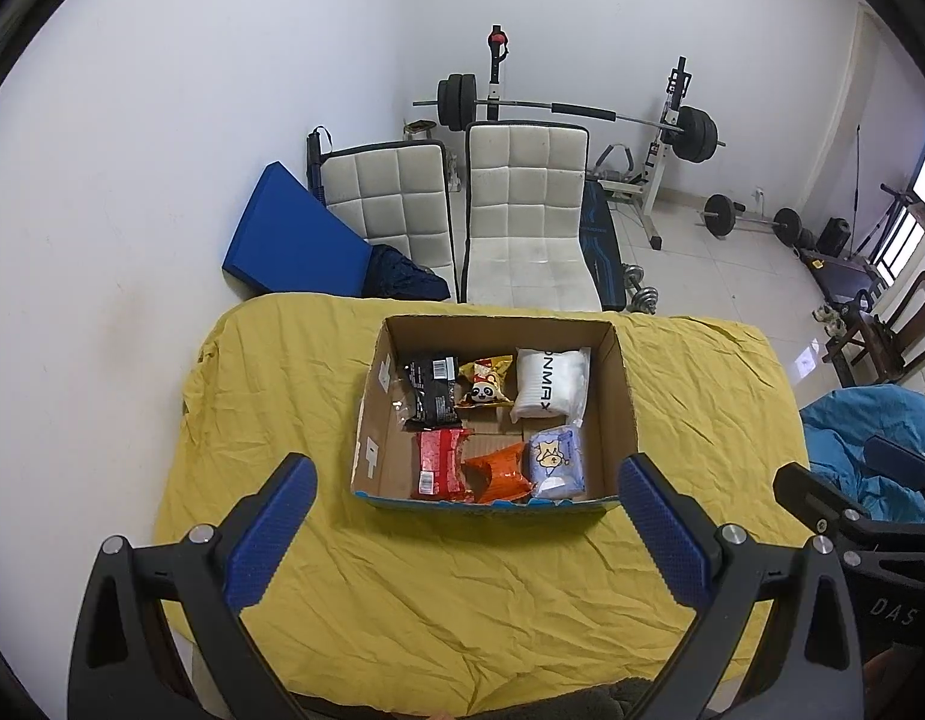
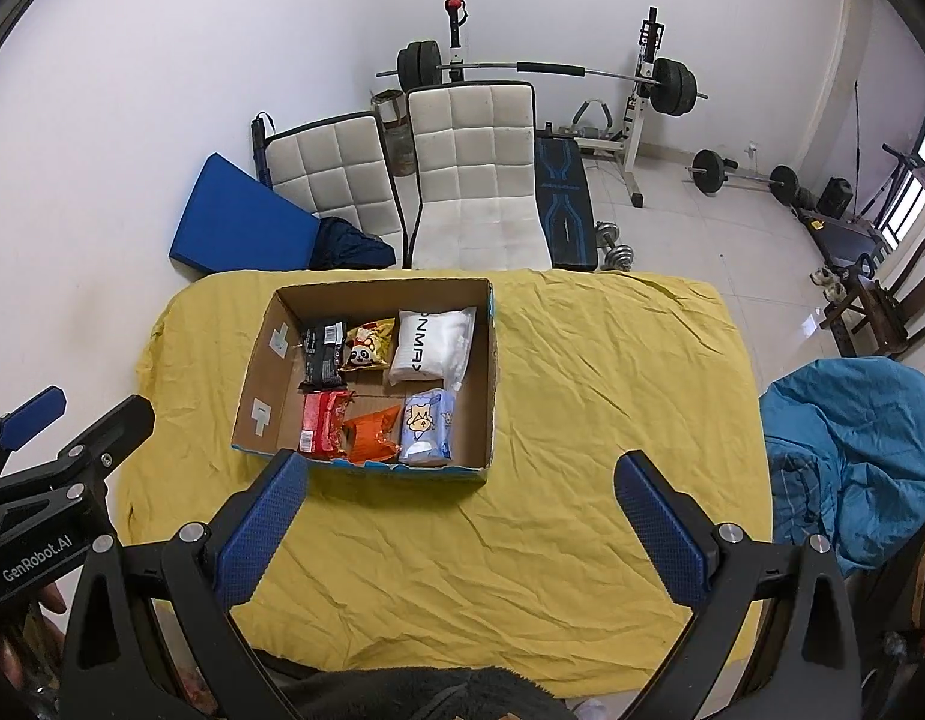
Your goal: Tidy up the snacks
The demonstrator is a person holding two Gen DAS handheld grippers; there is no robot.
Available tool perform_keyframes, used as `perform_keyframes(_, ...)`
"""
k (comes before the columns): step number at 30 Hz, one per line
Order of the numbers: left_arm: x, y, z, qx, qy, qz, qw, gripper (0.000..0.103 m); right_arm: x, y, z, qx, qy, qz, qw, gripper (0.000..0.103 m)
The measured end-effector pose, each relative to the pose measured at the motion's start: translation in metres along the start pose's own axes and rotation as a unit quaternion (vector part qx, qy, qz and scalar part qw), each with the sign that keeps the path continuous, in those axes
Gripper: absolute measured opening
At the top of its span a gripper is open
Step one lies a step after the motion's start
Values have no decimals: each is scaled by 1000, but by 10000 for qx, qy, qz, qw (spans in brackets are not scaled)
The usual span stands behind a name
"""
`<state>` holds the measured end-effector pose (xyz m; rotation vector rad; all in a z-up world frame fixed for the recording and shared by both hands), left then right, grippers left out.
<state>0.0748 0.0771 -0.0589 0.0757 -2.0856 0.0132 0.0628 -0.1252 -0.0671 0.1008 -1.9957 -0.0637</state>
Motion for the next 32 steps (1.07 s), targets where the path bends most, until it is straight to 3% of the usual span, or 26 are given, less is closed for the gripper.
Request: perform_keyframes(32,7,7,-9,-130,-15,71,9999,103,8,-17,3,-238,-146,189,9994,103)
Point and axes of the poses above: each gripper's, at about its wrist camera, not at the fingertips, and x roughly against the way its jaws point, y to its left, z to its underside, the point moved 8 cm from there along -x, roughly the way its jaws point, and after that the axes turned 4 degrees about y, right-handed, at the moved point
